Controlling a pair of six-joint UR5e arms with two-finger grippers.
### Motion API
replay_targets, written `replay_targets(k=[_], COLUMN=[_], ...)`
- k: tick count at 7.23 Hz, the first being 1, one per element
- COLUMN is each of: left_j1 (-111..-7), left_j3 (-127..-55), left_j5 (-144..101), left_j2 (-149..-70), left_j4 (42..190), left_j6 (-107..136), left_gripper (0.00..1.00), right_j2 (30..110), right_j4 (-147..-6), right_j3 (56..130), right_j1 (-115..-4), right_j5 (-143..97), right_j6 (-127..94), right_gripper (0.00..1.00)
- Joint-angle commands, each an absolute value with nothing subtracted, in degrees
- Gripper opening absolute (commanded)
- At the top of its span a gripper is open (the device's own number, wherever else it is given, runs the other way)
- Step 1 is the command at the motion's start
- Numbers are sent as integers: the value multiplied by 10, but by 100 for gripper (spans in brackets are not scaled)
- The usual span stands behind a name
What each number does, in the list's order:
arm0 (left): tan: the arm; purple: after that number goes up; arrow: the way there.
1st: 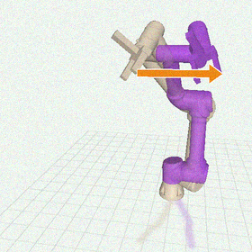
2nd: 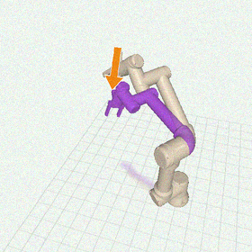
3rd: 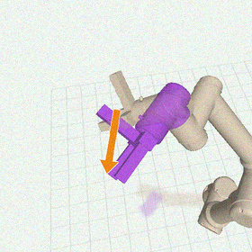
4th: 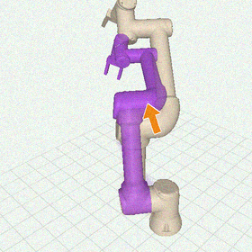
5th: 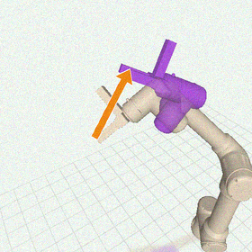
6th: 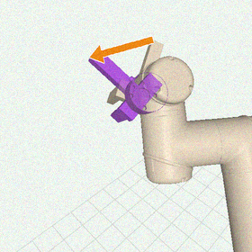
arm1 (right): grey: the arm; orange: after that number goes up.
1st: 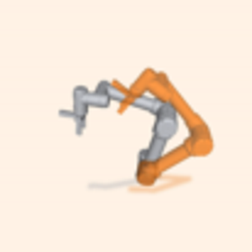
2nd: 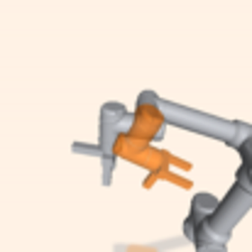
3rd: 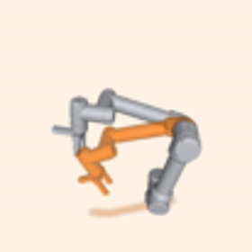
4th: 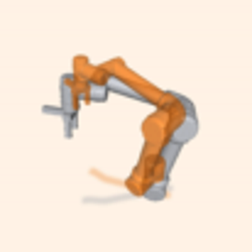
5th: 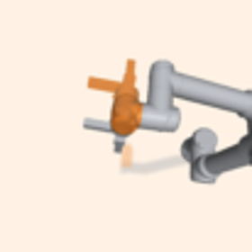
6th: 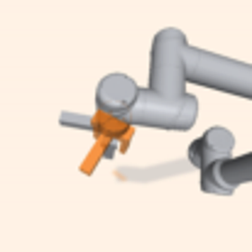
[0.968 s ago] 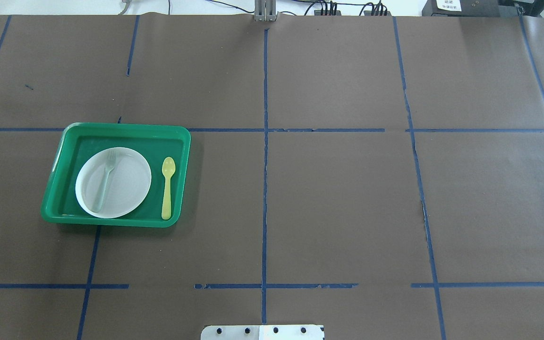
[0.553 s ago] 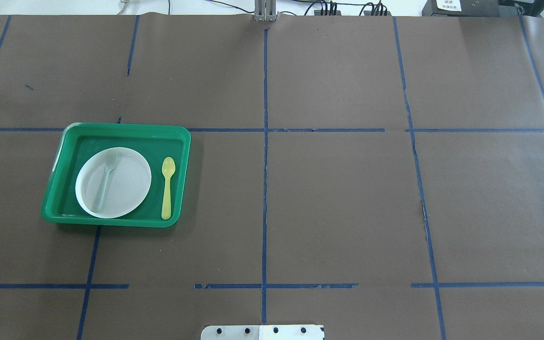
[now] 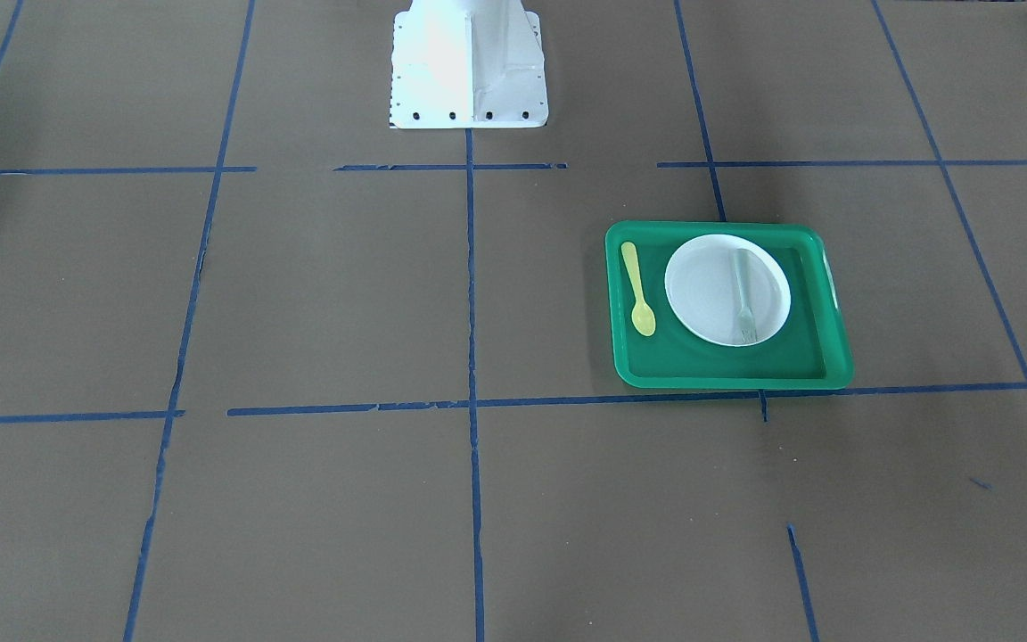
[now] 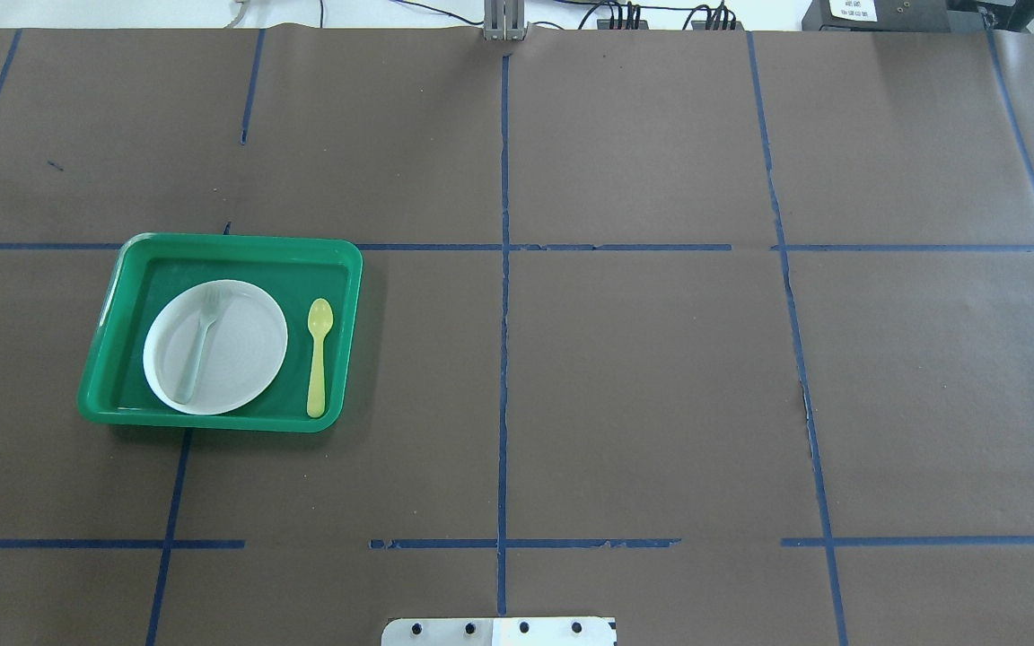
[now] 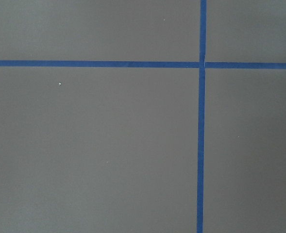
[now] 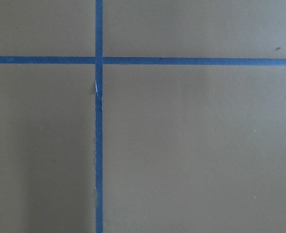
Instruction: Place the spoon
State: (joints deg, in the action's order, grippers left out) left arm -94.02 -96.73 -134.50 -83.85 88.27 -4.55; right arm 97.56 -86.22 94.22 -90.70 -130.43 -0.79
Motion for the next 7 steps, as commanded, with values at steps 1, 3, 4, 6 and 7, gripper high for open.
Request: replay_targets(k=[1,3,4,6,7], left_j1=[-918,-910,-910,-910,-911], left_j3=[-969,-969,-969,-968,-969], left_j5=[-1346,-1372,-1375,-1375,-1375], left_j2=[-839,-839,-838,-839,-839], left_j4=[881,879,877,881,880], left_j6=[-44,-44,-44,-44,-45], left_gripper=[100,100,100,100,100], right_j2=[976,976,976,976,976], right_j4=[-862,-862,-862,-862,-862], right_j3=[942,942,942,942,942], right_j1=[-907,-907,-907,-907,-907], right_j5=[-1304,-1304,-1304,-1304,-1304], right_j6=[-8,-8,-8,-8,-8], right_gripper=[100,100,100,100,100])
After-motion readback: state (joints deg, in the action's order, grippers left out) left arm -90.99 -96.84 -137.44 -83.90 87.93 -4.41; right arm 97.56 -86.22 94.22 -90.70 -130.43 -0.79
